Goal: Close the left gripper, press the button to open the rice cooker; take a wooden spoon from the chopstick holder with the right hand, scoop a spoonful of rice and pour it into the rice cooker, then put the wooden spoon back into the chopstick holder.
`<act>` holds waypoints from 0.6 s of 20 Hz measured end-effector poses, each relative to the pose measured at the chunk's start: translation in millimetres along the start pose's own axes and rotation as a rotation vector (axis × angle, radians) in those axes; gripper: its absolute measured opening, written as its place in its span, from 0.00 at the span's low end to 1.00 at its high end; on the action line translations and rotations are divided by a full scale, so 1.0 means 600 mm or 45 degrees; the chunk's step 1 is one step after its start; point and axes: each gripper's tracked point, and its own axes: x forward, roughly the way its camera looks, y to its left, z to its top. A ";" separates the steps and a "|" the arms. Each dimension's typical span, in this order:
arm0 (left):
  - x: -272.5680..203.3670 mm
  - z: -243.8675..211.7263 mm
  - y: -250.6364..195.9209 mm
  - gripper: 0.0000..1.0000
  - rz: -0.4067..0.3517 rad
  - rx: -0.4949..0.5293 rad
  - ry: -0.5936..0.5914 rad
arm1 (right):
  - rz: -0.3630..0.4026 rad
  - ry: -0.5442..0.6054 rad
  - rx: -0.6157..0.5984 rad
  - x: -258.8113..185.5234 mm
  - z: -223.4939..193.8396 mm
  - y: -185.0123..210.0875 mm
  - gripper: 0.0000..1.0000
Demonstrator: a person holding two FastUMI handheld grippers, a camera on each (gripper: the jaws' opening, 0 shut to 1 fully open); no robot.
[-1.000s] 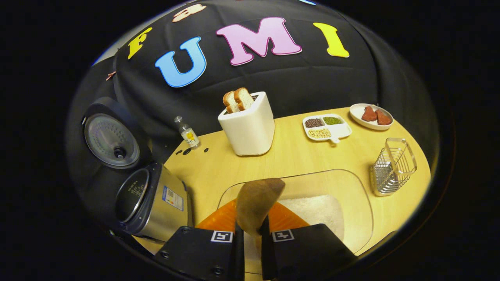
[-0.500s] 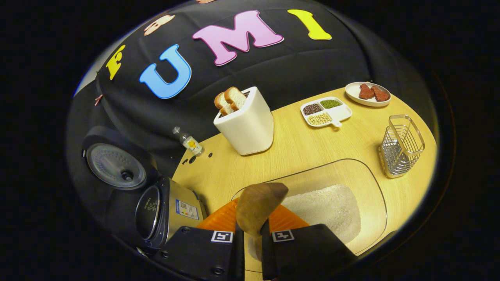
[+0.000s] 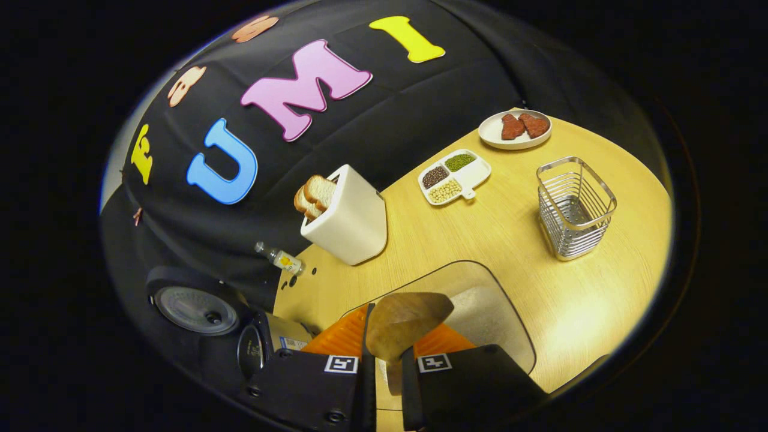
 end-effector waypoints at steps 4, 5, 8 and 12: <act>-0.002 0.009 -0.013 0.95 -0.031 0.016 -0.012 | 0.017 -0.024 0.131 -0.022 0.030 -0.007 0.21; -0.003 0.013 -0.016 0.95 -0.039 0.025 -0.019 | 0.023 -0.024 0.171 -0.026 0.036 -0.006 0.21; -0.004 0.019 -0.019 0.95 -0.056 0.045 -0.032 | 0.061 -0.029 0.279 -0.038 0.051 0.009 0.21; -0.007 0.027 -0.021 0.95 -0.069 0.035 -0.046 | 0.127 -0.028 0.384 -0.053 0.063 0.054 0.21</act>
